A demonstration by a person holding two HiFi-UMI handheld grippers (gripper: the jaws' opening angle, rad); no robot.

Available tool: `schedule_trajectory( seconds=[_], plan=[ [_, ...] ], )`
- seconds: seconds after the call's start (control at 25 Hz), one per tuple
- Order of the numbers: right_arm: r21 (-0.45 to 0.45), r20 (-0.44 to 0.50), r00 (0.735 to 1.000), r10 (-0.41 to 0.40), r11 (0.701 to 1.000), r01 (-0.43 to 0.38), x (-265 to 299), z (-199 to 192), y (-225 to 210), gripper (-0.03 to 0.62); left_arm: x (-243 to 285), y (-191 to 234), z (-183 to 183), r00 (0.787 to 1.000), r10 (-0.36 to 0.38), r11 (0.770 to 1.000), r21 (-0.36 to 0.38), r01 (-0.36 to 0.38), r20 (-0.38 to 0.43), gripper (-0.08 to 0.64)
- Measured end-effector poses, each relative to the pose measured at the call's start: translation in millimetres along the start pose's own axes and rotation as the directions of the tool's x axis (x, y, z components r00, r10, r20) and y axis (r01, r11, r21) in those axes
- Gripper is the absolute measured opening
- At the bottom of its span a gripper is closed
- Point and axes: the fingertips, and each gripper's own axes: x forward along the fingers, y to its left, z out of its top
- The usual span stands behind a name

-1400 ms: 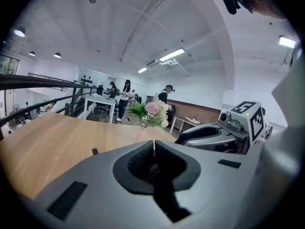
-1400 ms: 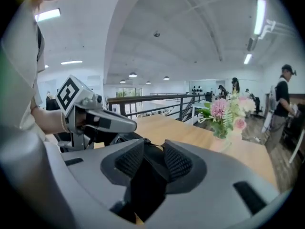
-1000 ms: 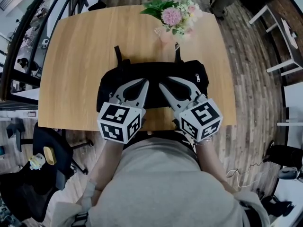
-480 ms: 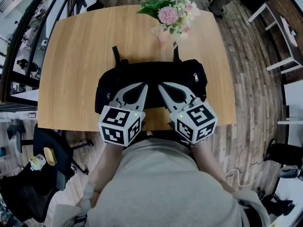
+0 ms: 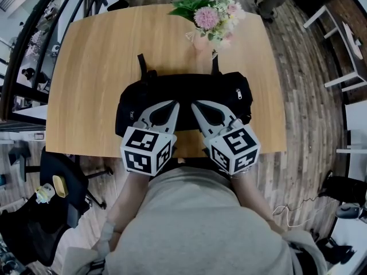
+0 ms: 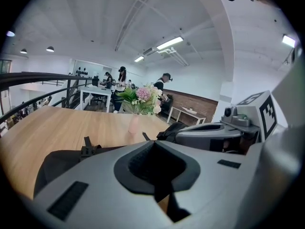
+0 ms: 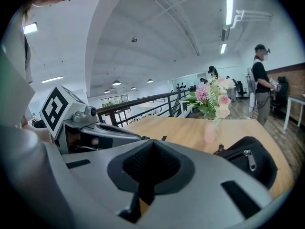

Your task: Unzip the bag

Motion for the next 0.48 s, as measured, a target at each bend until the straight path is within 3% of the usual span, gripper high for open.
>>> schedule_trajectory(
  seconds=[0.48],
  plan=[
    [0.010,-0.014,1.000,-0.001,1.000,0.001,3.4,-3.8,-5.2,0.006,4.4,-1.4,-5.8,1.000,-0.018,1.000,-0.001,0.018,-0.022,0.018]
  ],
)
